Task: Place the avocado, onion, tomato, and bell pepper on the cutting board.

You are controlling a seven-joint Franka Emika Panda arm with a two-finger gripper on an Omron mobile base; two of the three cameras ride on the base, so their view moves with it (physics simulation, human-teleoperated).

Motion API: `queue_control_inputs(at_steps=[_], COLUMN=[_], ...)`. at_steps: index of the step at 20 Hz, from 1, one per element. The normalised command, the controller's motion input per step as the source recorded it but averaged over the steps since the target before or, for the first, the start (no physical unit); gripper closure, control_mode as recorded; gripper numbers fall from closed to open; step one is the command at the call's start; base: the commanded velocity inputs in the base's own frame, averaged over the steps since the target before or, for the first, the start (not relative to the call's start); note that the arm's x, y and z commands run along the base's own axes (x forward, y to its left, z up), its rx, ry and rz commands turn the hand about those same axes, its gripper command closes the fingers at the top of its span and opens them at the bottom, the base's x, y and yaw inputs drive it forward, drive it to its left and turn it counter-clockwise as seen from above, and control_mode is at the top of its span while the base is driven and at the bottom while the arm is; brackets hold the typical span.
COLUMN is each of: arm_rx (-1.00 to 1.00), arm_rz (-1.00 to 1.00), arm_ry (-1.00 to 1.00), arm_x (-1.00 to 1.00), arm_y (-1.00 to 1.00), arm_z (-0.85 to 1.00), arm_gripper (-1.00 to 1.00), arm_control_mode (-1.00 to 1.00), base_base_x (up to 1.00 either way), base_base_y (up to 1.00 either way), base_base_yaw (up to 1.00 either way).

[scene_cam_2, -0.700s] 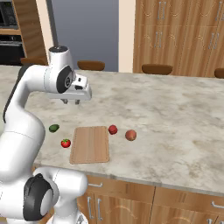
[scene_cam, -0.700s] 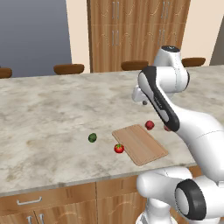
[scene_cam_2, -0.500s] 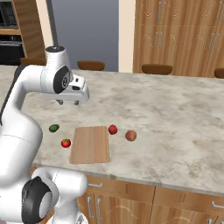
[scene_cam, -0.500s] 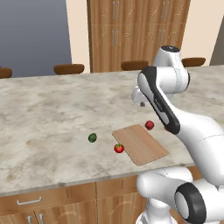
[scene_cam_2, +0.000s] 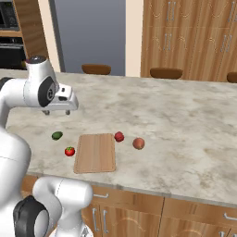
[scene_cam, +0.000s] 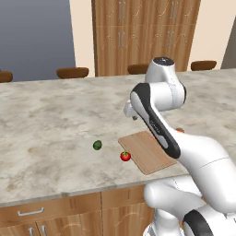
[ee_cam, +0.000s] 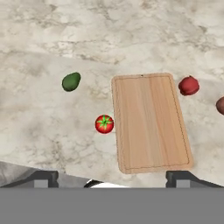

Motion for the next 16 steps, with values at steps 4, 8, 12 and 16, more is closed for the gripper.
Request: queue_control_inputs(at_steps=[4,8,12,16], arm_rx=[0.0,0.0,0.0,0.0], arm_rz=[0.03,0.01,0.01,0.0], arm_ry=[0.01,0.06,0.11,0.07], arm_x=[0.0,0.02,0.18,0.17], arm_y=[0.23,0.06,0.04,0.0], arm_z=[-0.29,-0.37,-0.39,-0.29], arm_gripper=[-1.0,-1.0,-1.0,-1.0], arm_control_mode=[-1.0,-1.0,-1.0,-1.0], base_base_x=[0.0,0.0,0.0,0.0], base_base_y=[0.0,0.0,0.0,0.0], base_base_yaw=[0.0,0.0,0.0,0.0])
